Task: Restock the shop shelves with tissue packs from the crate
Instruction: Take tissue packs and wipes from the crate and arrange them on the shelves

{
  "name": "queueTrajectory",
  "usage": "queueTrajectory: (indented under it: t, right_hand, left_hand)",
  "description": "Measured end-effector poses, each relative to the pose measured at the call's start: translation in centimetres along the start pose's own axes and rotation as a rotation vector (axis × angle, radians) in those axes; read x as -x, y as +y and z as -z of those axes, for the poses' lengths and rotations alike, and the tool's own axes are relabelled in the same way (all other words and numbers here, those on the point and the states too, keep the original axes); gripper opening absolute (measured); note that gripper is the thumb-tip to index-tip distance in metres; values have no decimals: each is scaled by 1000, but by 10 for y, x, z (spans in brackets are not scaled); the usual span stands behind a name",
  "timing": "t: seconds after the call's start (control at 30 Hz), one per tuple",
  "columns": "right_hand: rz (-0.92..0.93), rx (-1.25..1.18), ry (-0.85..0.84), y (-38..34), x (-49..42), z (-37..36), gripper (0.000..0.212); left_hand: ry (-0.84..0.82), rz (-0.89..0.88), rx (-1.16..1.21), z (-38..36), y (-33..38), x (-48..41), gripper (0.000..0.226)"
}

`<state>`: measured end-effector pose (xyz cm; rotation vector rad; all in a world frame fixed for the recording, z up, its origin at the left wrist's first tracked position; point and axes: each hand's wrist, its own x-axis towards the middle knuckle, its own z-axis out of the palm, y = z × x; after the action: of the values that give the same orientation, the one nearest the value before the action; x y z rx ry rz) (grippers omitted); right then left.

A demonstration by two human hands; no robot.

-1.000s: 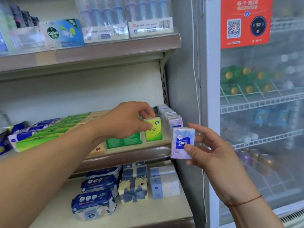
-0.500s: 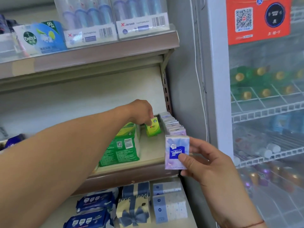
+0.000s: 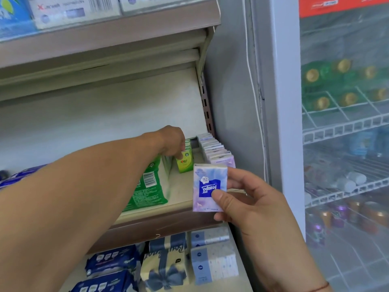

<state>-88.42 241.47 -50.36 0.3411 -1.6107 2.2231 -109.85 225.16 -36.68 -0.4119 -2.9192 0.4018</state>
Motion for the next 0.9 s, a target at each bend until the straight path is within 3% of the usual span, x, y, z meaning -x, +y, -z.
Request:
queueTrajectory:
  t: [0.57,0.7,0.8,0.9]
  right_hand:
    - [-4,-36,-17,3,0,-4,35]
    - [9,-71,-6,-1,4,-7,37]
    - [16,-45,-6,-5,12,-4,35]
    - [12,-47,7,-9,23,-1,31]
  left_hand:
    - [23,-36,19,3,-9,0,42]
    - [224,-159,-99,36,-11,42,26]
    - [302,-222,133,57,-4,100,30]
    - [66,-271,674,65,18,169,35]
